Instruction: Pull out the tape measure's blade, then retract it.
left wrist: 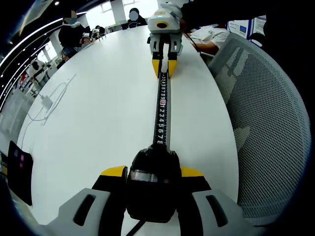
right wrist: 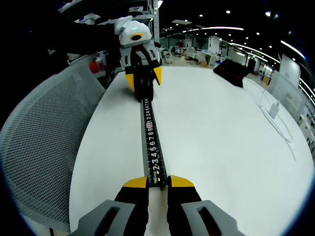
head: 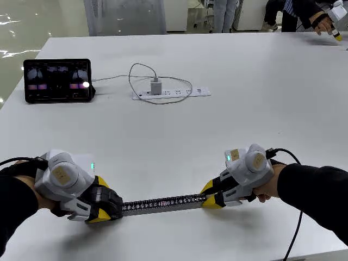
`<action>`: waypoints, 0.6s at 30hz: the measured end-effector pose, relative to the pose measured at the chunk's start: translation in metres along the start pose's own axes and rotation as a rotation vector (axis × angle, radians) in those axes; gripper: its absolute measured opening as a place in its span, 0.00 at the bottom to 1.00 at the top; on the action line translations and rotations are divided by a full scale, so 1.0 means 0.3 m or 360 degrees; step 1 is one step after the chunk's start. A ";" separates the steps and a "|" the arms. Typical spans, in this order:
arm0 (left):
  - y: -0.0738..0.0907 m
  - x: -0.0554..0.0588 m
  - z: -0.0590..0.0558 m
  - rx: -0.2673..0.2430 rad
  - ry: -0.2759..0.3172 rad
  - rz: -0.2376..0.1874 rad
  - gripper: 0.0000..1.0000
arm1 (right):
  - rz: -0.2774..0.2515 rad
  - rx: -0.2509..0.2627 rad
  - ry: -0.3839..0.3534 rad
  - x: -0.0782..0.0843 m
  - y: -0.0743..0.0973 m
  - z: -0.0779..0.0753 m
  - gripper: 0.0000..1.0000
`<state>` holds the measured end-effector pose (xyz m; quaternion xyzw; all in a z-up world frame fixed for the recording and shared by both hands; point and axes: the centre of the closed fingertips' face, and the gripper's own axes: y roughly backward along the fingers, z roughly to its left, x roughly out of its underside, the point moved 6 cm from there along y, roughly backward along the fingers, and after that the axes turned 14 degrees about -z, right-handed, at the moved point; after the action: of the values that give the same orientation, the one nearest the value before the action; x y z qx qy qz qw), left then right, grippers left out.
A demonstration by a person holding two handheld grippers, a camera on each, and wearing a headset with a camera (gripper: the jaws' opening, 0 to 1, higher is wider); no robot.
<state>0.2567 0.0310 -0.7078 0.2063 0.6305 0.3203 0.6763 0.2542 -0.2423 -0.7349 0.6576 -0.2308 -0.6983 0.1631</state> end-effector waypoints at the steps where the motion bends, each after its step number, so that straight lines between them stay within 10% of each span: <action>1: 0.000 0.000 0.000 0.0000 0.0000 0.0000 0.34 | 0.0002 0.0001 -0.0002 0.000 0.002 0.001 0.10; 18: 0.000 0.001 0.000 -0.0001 0.0000 -0.0001 0.34 | 0.0013 0.0014 -0.0008 0.017 0.030 -0.002 0.10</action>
<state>0.2568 0.0312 -0.7080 0.2060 0.6306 0.3202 0.6763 0.2537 -0.2527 -0.7342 0.6557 -0.2370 -0.6982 0.1626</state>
